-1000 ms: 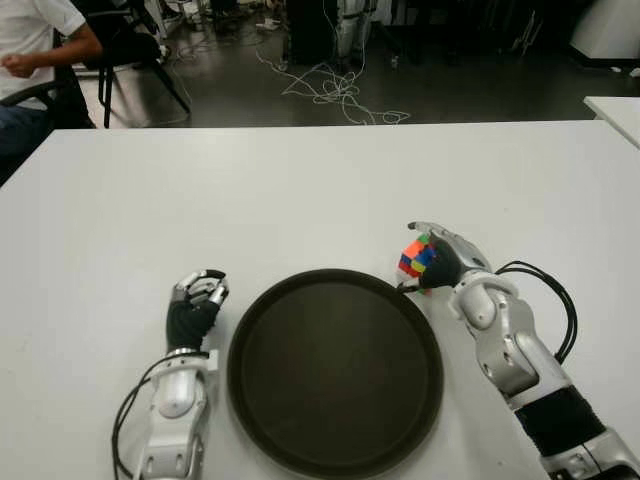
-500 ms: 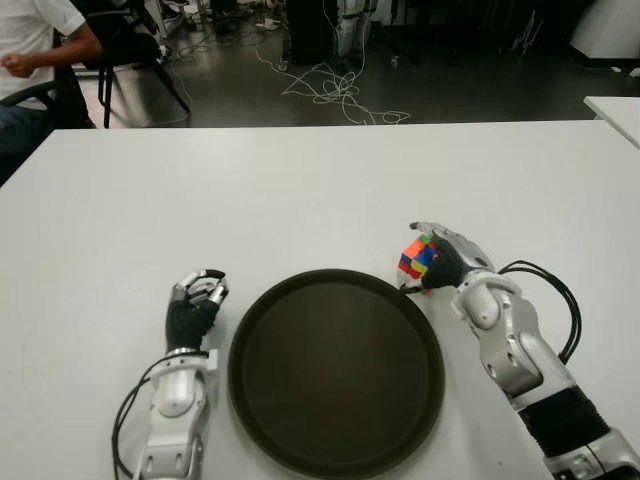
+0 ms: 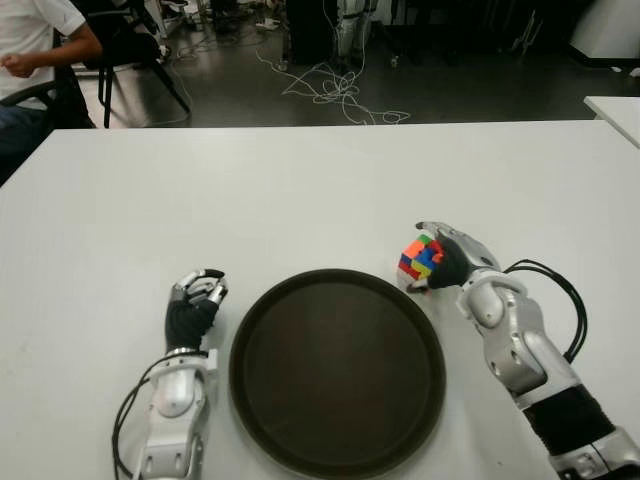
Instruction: Pick up the Rubik's Cube and put it in the plate
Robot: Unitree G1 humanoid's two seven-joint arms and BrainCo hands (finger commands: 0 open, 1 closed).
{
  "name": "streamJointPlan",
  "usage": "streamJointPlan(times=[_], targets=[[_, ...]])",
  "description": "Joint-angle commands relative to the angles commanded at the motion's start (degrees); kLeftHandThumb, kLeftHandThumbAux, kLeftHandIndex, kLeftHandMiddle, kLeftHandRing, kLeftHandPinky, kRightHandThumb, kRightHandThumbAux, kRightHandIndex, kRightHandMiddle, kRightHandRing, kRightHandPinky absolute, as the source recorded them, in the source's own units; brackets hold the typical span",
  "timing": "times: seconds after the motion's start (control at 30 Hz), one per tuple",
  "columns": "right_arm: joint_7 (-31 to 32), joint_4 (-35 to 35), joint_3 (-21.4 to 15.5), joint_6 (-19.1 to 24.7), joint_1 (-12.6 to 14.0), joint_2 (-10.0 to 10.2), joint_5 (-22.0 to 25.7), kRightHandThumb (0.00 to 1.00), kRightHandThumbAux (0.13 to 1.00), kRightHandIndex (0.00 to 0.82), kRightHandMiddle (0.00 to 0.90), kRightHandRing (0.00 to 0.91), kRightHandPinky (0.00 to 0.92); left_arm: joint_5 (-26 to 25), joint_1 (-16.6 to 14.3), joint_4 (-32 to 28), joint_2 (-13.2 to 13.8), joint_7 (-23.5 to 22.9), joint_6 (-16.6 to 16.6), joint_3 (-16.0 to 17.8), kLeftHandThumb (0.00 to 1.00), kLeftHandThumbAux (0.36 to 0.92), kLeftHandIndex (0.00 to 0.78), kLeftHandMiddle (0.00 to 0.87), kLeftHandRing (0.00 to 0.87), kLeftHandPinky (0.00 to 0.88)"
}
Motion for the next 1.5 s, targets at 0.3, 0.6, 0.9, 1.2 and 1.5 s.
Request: streamJointPlan(times=[0.3,0.6,0.9,1.2,1.5], targets=[[0.4,-0.4,0.3,1.4,-0.6,-0.6,-0.9,0.0,0.874,0.05,0.107,0.1,0.062,-0.1,-0.2,0.4,0.3,-0.4,0.1,0.1,0.711,0.704,0.444,0.815,0.831,0.823],[-0.6,0.6,-0.2,0.3,-0.8,-0.5,0.0,0.0,0.881,0.048,0.099,0.085,0.056,-0.2,-0.2,0.1,0.0,-0.2,0.2,0.2,0.713,0.703,0.445,0.815,0.834,0.834],[-1.2,1.4,-0.8,-1.1,-0.9,-0.3,1.0,0.0,0.874,0.061,0.109,0.104,0.07,-0.4,0.0,-0.2,-0.9,0.6,0.0,0.5,0.713,0.703,0.445,0.813,0.838,0.843],[-1.4,2.5,-1.0,-2.3,-1.4,0.1,1.3,0.0,0.879,0.069,0.132,0.134,0.086,-1.2,0.0,0.0,-1.4,0.7,-0.4,0.9,0.712,0.703,0.444,0.808,0.834,0.838],[-2.0,2.3,-2.2,-3.8,-1.4,0.9,3.4,0.0,0.908,0.105,0.148,0.161,0.123,-1.5,0.2,0.1,-1.6,0.6,-1.2,0.9,0.712,0.704,0.444,0.798,0.827,0.831]])
